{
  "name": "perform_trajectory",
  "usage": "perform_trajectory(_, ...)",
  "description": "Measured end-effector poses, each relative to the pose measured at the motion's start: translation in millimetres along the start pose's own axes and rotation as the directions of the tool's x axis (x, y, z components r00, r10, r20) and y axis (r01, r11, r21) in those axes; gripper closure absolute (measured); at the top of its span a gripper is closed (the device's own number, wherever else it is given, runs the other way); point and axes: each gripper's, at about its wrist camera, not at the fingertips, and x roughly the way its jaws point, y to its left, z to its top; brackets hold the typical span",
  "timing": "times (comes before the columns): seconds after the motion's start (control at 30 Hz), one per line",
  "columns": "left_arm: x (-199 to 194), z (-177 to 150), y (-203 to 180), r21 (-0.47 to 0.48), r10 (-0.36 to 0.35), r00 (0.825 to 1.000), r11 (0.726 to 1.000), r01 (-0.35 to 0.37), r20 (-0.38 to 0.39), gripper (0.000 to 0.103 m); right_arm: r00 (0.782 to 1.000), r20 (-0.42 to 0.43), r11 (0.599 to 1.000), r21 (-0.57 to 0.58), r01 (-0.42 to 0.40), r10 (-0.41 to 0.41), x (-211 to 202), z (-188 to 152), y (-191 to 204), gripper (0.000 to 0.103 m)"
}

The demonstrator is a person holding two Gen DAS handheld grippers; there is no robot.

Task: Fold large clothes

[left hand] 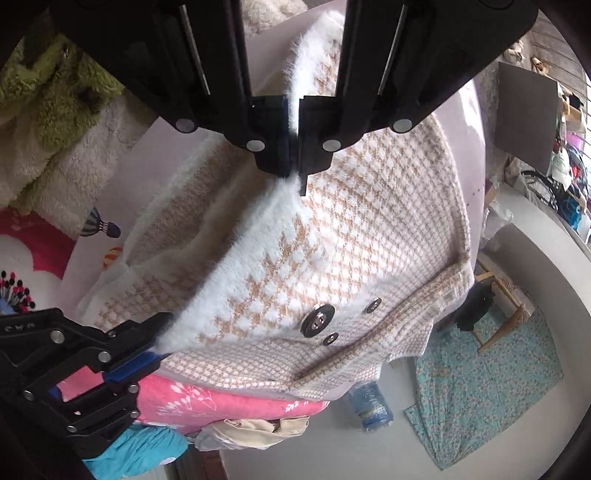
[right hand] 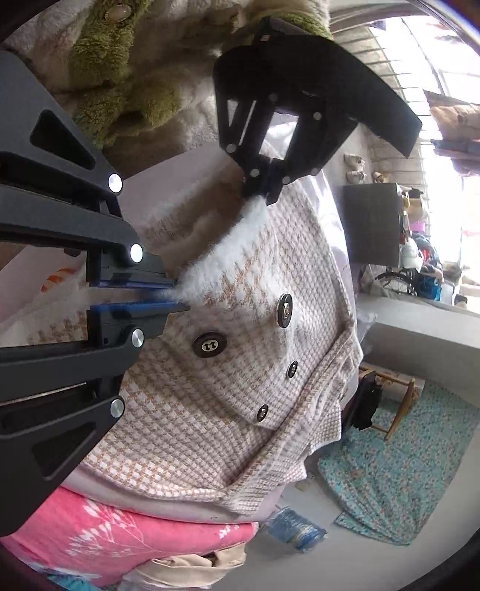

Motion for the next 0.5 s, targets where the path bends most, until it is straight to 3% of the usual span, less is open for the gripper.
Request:
perform_trajectory(0.13,-11.4,-8.2,-12.5,0.131,0.019,1.0,0.991,-0.016,-0.018,0.101,0.999,-0.052,0.996,-0.087,-0.012,0.007,-2.1,-3.4,5.8,0.097)
perform_trajectory(0.27,23.1,-27.0,-26.6,0.194,-0.01,0.994,0.981,0.032,-0.112,0.101,0.985,-0.173,0.986,-0.162,-0.038,0.01,36.5,-24.3,22.9,0.097)
perform_trajectory(0.33,29.9,-30.7,-32.3,0.236,0.008,0.993,0.972,0.019,-0.114,0.101,0.98,-0.199,0.985,-0.168,-0.044,0.01,45.3,-28.0,24.2,0.097)
perform_trajectory(0.5,22.1,-27.8,-12.4,0.116,-0.084,0.988,0.988,0.099,-0.133,0.093,0.974,-0.212,0.996,-0.022,-0.087,0.081,39.3,-27.3,7.3,0.091)
